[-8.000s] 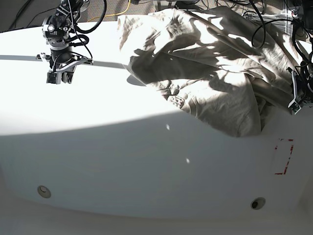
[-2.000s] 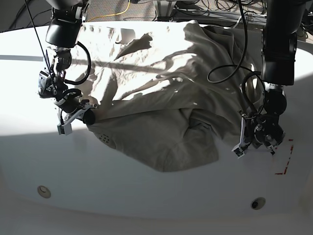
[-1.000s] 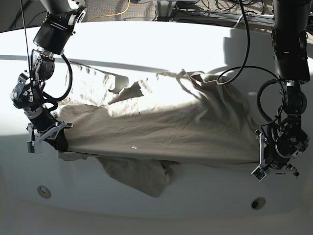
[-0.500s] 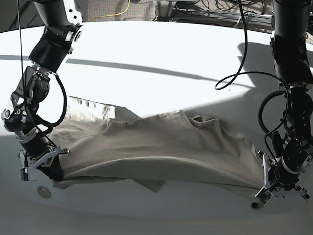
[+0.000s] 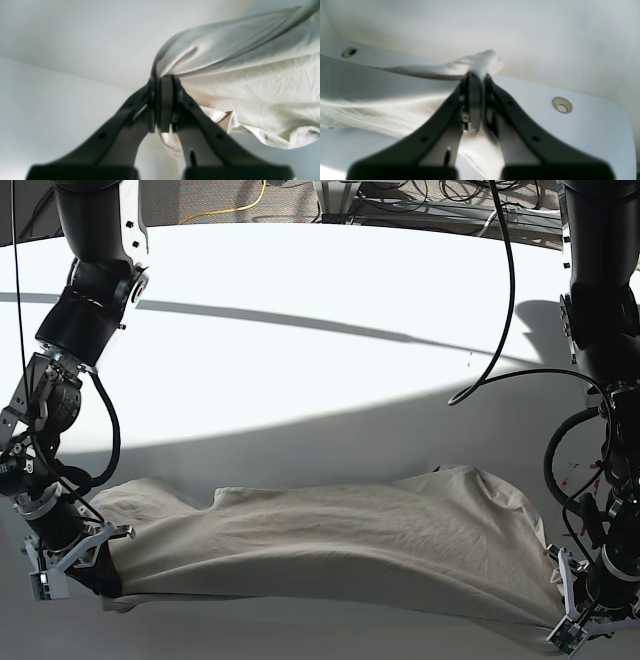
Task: Layout the t-shirt on the table in an organized manner, then fold the t-shirt properly
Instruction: 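Drag the held edge back across the table, laying the shirt flat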
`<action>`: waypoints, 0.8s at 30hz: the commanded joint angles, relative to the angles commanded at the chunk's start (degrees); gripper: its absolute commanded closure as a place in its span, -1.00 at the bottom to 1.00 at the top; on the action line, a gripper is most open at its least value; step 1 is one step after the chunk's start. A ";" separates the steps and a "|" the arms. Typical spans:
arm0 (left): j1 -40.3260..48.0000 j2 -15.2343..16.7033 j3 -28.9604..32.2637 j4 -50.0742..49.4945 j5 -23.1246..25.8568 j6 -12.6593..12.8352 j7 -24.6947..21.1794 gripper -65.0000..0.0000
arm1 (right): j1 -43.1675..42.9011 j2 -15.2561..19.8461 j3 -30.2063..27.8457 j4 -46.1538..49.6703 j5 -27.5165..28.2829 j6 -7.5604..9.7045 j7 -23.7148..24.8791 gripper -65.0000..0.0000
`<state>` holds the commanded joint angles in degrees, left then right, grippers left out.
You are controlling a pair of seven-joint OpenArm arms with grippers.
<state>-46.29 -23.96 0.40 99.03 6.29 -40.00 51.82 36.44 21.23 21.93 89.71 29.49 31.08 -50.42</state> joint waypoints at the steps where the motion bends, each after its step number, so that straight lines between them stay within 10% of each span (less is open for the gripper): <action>1: -0.79 0.00 0.00 0.00 0.00 0.00 0.00 1.00 | 1.14 0.00 0.00 -0.79 0.00 0.00 0.00 1.00; 24: -5.45 -0.09 0.00 -4.57 0.00 0.00 0.00 0.99 | 3.78 2.73 -2.73 -2.11 0.62 0.09 -0.09 1.00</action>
<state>-51.74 -24.04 0.40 94.46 6.29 -40.00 51.82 40.22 23.96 19.21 87.60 30.11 31.16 -50.51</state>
